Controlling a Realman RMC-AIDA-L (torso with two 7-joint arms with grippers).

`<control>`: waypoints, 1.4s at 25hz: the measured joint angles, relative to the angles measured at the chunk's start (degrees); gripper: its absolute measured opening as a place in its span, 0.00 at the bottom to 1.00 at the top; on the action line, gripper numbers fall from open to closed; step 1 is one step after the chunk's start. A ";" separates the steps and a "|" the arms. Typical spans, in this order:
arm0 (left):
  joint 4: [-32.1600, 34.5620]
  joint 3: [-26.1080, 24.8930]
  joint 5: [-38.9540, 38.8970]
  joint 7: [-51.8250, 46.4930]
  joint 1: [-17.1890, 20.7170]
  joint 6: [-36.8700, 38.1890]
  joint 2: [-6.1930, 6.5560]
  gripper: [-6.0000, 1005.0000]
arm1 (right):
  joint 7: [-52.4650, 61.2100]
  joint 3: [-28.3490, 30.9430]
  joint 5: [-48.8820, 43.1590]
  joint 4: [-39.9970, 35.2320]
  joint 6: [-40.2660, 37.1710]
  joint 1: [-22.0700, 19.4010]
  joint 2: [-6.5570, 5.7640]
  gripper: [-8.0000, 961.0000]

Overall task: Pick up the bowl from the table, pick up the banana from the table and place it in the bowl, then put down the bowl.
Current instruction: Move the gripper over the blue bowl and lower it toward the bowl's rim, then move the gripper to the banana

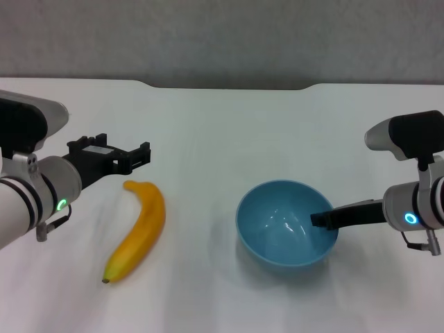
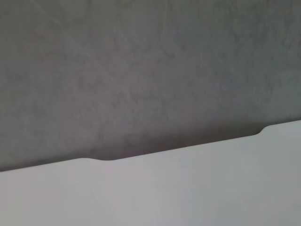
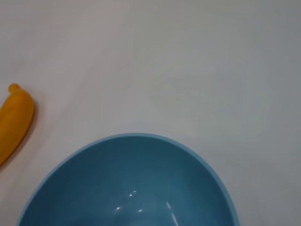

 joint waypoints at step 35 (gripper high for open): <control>-1.83 -0.82 2.69 4.02 -3.28 -17.06 0.03 0.88 | -0.96 -0.43 2.48 -17.56 -6.99 -13.39 0.10 0.04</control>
